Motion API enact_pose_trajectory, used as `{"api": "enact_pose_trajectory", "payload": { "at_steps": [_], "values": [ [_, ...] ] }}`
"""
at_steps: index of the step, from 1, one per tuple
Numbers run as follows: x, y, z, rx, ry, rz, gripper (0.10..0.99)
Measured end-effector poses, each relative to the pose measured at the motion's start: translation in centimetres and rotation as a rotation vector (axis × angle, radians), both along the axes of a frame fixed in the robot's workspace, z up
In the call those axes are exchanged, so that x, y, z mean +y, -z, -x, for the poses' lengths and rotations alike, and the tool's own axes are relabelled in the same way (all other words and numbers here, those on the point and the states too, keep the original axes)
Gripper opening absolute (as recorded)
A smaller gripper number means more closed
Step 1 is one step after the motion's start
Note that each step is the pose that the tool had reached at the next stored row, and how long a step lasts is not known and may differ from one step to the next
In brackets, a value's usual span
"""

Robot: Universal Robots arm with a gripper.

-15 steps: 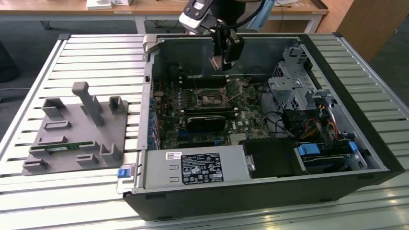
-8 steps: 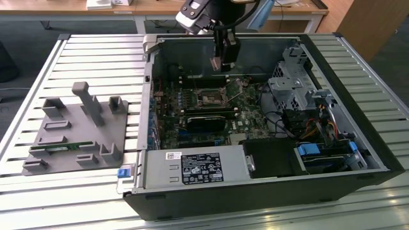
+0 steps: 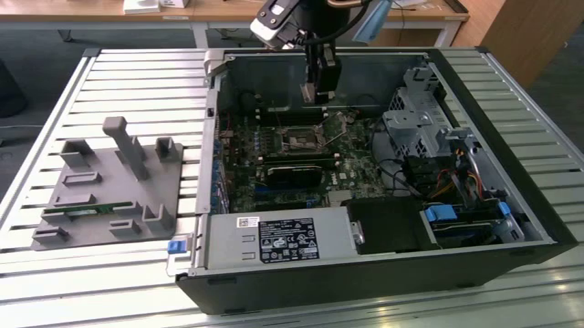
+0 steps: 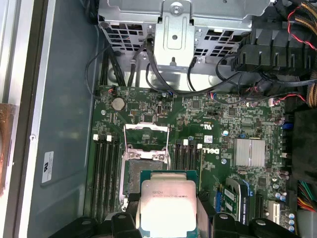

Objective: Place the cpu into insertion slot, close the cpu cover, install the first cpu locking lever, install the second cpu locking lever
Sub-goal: 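Place the cpu into insertion slot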

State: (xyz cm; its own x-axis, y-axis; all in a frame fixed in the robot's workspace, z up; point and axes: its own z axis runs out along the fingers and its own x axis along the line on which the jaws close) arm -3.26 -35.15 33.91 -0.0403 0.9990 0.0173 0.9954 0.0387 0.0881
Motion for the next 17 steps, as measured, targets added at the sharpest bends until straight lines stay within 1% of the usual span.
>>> {"api": "enact_pose_trajectory", "payload": {
  "at_steps": [17],
  "values": [
    [0.0, 0.74, 0.0, 0.0, 0.0, 0.0, 0.537]
  ]
}}
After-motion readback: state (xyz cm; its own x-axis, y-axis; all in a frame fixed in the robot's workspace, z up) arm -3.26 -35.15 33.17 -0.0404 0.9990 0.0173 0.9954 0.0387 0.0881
